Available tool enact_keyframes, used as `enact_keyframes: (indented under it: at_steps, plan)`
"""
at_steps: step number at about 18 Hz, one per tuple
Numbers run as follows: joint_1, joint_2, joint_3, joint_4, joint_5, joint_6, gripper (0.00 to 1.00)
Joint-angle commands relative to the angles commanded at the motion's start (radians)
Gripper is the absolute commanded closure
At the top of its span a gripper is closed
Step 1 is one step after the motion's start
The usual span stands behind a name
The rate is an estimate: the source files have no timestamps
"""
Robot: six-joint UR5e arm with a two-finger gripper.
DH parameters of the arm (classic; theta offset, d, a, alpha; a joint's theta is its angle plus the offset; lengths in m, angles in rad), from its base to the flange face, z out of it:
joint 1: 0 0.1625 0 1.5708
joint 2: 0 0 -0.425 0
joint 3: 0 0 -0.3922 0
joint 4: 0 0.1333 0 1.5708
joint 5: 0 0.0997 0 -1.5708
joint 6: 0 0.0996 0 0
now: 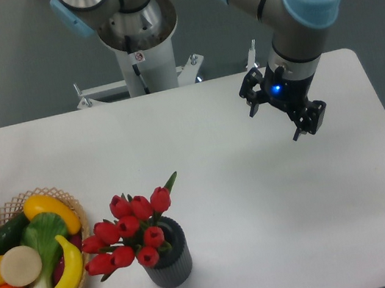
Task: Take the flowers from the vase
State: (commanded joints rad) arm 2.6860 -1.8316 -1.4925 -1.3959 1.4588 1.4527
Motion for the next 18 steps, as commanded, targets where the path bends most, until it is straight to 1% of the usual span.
enact_keyframes:
  at_steps: [4, 5, 7, 8, 9, 10, 11, 12, 14, 16, 17, 18]
  plan:
    - [0.002, 0.003, 0.002, -0.003, 0.0, -0.002, 0.0]
    - [0.0, 0.008, -0.003, -0.012, 0.002, -0.012, 0.0]
    - [0.005, 0.012, -0.026, -0.02, 0.0, -0.032, 0.0]
    - [0.008, 0.023, -0.046, -0.015, -0.003, -0.067, 0.0]
    - [0.011, 0.049, -0.075, -0.008, -0.012, -0.105, 0.0]
    - [0.012, 0.064, -0.101, 0.012, -0.012, -0.116, 0.0]
    - [0.014, 0.066, -0.115, 0.046, -0.009, -0.117, 0.0]
    - [0.012, 0.066, -0.117, 0.063, -0.012, -0.12, 0.0]
    - [0.009, 0.067, -0.123, 0.071, -0.024, -0.127, 0.0]
    - [0.009, 0.067, -0.14, 0.081, -0.111, -0.129, 0.0]
    - [0.008, 0.071, -0.156, 0.113, -0.156, -0.136, 0.0]
    - [0.006, 0.08, -0.178, 0.159, -0.184, -0.152, 0.0]
